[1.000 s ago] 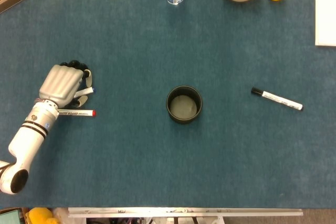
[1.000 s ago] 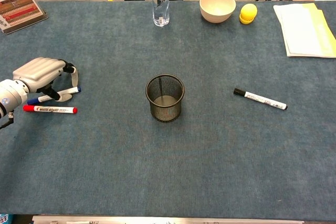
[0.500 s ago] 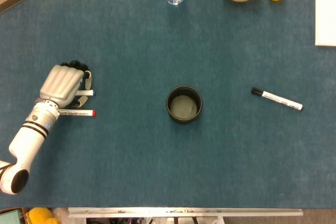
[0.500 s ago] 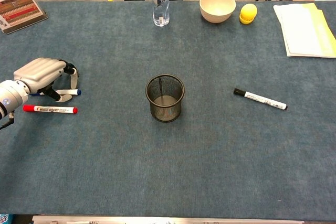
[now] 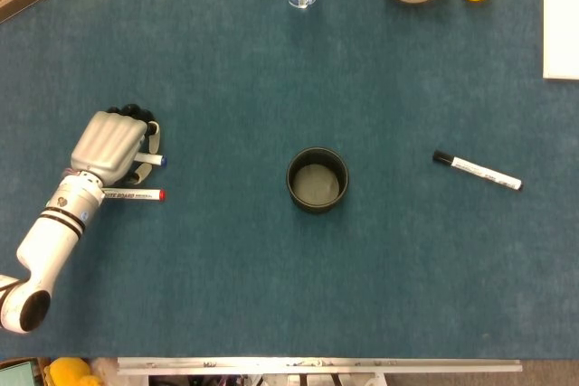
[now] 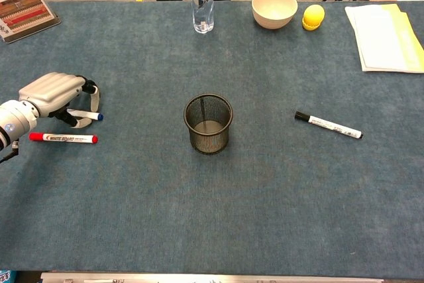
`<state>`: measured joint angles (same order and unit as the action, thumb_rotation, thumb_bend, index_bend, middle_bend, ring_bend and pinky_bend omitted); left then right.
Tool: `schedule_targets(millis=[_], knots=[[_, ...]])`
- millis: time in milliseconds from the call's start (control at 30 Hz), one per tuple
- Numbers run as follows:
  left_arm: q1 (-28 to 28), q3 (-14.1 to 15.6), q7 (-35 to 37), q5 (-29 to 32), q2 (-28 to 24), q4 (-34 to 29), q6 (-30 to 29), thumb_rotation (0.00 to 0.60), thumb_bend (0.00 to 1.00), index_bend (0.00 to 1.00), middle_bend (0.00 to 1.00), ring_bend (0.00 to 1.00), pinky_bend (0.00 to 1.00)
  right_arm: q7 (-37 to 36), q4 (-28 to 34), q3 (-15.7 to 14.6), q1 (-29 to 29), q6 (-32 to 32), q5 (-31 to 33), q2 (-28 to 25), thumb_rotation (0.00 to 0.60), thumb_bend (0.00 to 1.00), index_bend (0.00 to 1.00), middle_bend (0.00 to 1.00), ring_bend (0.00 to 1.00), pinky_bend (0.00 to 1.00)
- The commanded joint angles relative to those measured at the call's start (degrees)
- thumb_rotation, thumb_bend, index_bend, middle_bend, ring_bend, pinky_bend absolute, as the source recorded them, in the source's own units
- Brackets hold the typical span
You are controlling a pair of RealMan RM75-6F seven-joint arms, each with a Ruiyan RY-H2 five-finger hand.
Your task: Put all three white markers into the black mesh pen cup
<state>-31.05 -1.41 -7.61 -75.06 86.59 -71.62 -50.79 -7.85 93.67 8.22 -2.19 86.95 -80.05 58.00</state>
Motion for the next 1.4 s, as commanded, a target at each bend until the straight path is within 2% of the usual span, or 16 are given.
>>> schedule_targets(millis=[33,467,800,1167,1400], knots=[[-0.1,0.0,-0.2,0.1,0.1,0.0,0.0,0.600,0.29,0.55,0.29,0.22,0.32,-0.1,0.0,0.0,0.1,0.2,-0.1,0.0,0.600,0.28,0.52,0.47,0.33,0.52],[0.5,-0.5,2.8,-0.7,-1.8,-1.6,-1.8,0.600,0.30,0.60,0.30,0.22,0.32,0.0,0.2,0.3,-0.2,0.3,-0.6,0.1,0.600,0.28,0.52,0.47,0.33,0.52],[0.6,-1.2,13.6,-3.4,-8.8,-9.0,-2.4,0.600,0.30,0.60,0.30,0.22,0.32,0.3,0.0,0.4,-0.9,-0.4,-1.0,0.6,0.600,0.28,0.52,0.47,0.33,0.52],[-0.8,-2.5,30.4,-9.2,-18.2,-22.2,-2.8,0.600,0.31,0.62,0.30,0.22,0.32,0.7,-0.1,0.2,-1.5,-1.0,-1.1,1.4,0.600,0.28,0.52,0.47,0.33,0.52],[-4.2,-3.2,40.3,-12.1,-22.5,-29.9,0.3,0.600,0.31,0.62,0.31,0.22,0.32,0.4,-0.6,0.0,-1.5,-1.2,-1.0,1.9,0.600,0.28,0.52,0.47,0.33,0.52]])
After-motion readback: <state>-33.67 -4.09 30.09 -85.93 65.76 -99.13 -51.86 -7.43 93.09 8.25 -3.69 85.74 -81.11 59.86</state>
